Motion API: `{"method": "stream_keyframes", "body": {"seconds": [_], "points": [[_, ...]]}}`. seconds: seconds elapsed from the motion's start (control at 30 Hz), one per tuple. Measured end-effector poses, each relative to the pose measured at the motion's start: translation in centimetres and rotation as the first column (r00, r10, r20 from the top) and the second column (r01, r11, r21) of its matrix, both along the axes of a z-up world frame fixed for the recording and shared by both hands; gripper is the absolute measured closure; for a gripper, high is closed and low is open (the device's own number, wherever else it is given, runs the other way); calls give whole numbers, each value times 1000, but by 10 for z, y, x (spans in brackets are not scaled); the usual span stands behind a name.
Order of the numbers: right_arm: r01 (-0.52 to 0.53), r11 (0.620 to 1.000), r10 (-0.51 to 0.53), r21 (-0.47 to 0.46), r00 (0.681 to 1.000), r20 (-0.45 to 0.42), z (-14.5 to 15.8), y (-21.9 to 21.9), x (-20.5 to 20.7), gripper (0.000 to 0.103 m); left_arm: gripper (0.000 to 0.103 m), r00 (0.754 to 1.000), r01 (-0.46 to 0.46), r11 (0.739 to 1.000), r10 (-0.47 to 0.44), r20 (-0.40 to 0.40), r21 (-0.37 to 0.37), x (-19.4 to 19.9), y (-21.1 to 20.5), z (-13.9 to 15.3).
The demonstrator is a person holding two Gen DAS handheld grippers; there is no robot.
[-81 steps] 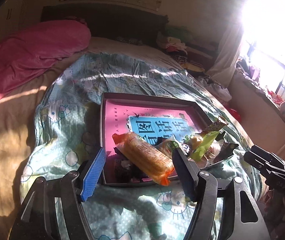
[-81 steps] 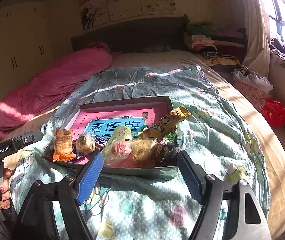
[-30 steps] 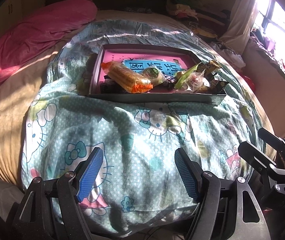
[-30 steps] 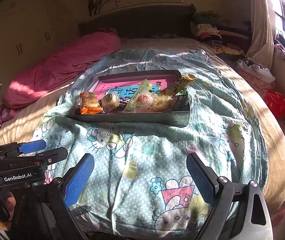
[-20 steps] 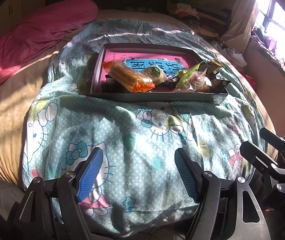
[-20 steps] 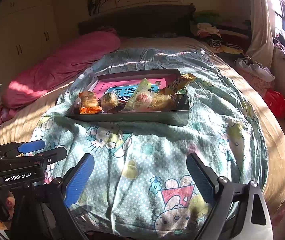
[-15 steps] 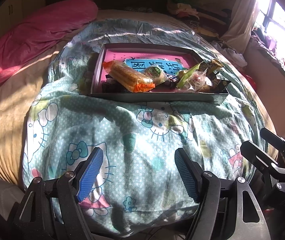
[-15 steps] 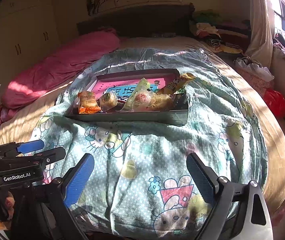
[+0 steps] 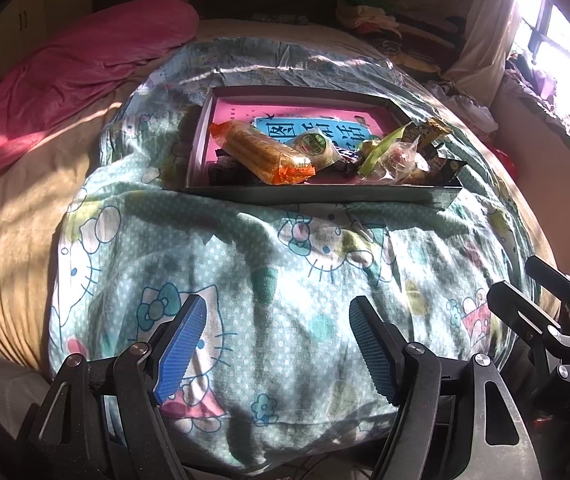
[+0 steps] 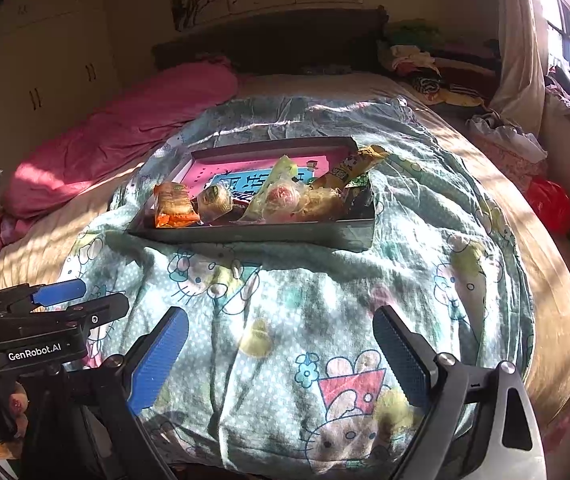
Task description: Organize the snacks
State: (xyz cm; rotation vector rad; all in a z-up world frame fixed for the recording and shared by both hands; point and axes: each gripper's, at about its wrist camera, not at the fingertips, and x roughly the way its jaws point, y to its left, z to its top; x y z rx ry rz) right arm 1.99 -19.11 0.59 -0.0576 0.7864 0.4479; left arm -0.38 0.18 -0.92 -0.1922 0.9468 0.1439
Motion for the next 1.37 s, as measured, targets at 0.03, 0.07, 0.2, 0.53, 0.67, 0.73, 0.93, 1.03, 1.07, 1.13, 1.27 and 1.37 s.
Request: {"method": "stream_keyframes", "body": {"seconds": [0.03, 0.07, 0.2, 0.53, 0.67, 0.73, 0.93, 1.03, 1.07, 1.13, 1.27, 1.37], "points": [[1, 1000, -1, 0, 1000, 0, 0, 0, 0, 9, 27, 1000, 0, 1000, 0, 0, 0, 0, 0, 0], [0, 1000, 0, 0, 1000, 0, 0, 0, 0, 9, 27, 1000, -1, 1000, 1, -1, 0, 0, 0, 0], [1, 1000, -1, 0, 1000, 1, 0, 0, 0, 9, 27, 1000, -4, 1000, 4, -5, 1, 1, 1, -1], [2, 1000, -2, 0, 1000, 3, 1, 0, 0, 9, 27, 1000, -5, 1000, 5, -5, 5, 1, 1, -1], [5, 1000, -5, -1, 1000, 6, 1, -1, 1, 9, 27, 1000, -6, 1000, 6, -5, 6, 1, 1, -1], [7, 1000, -7, 1, 1000, 8, 2, -1, 1, 9, 27, 1000, -7, 1000, 7, -6, 10, 1, 1, -1], [9, 1000, -9, -1, 1000, 13, 3, -2, 1, 9, 27, 1000, -6, 1000, 6, -5, 12, 1, 0, -1], [18, 1000, -18, 0, 999, 30, 6, -3, 0, 9, 27, 1000, -11, 1000, 11, -2, 17, 1, 1, 0], [20, 1000, -20, 1, 999, 35, 7, -4, 1, 9, 27, 1000, -13, 1000, 13, 2, 14, 0, 2, 0], [30, 1000, -30, 2, 999, 40, 7, -6, 2, 9, 27, 1000, -9, 1000, 9, 16, 4, 1, 3, 2], [51, 999, -51, 12, 998, 32, 3, -11, 11, 9, 27, 998, 7, 1000, -5, 64, -17, 5, 10, 7], [96, 995, -97, 27, 995, 31, 0, -22, 29, 9, 27, 992, 3, 999, 2, 123, -40, 12, 25, 13]]}}
